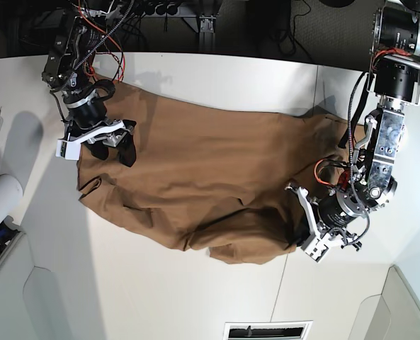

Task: Layout the t-shirt on the table in an organized manner, then fold the t-shirt properly
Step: 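Release with the left gripper and regrasp the shirt further along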

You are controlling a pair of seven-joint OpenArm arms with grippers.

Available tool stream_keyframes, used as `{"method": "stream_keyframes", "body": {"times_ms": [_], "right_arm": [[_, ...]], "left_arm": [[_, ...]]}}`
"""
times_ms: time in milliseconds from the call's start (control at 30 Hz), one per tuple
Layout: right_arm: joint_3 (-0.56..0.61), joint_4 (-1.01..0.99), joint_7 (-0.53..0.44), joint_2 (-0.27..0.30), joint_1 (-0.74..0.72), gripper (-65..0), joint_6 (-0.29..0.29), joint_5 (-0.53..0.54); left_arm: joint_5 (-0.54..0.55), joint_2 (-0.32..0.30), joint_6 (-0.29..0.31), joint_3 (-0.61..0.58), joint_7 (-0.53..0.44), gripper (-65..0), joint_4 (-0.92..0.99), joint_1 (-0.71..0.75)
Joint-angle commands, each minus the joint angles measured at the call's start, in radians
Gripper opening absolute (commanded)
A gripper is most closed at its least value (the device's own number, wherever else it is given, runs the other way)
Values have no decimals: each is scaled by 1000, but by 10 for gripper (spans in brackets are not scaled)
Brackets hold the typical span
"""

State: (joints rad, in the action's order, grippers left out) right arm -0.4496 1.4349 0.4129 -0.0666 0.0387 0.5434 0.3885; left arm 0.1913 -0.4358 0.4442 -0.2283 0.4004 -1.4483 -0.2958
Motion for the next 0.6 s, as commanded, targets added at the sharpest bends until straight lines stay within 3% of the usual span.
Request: {"method": "stream_keyframes", "body": {"times_ms": [0,100,167,267,433,567], "right_arm": [[0,8,6,3,-8,-205,3,4],[0,8,6,3,-8,-205,3,4],[0,8,6,3,-8,-205,3,4],[0,8,6,3,-8,-205,3,5],[0,8,3,4,-8,-205,3,5],[-1,11,-22,6,-11,-205,3,35]], "left_arm": [[-6,-14,-22,7,-24,-650,10,-30],[-69,-15,-85,7,-51,-636,98,-40],[-81,-25,-128,7,-99,-501,160,-40],[-75,-36,-127,7,-113,-311,216,-39],[50,-58,-188,8,20,-300,193,-39],[141,-108,-167,47,43,-300,92,-24]]}}
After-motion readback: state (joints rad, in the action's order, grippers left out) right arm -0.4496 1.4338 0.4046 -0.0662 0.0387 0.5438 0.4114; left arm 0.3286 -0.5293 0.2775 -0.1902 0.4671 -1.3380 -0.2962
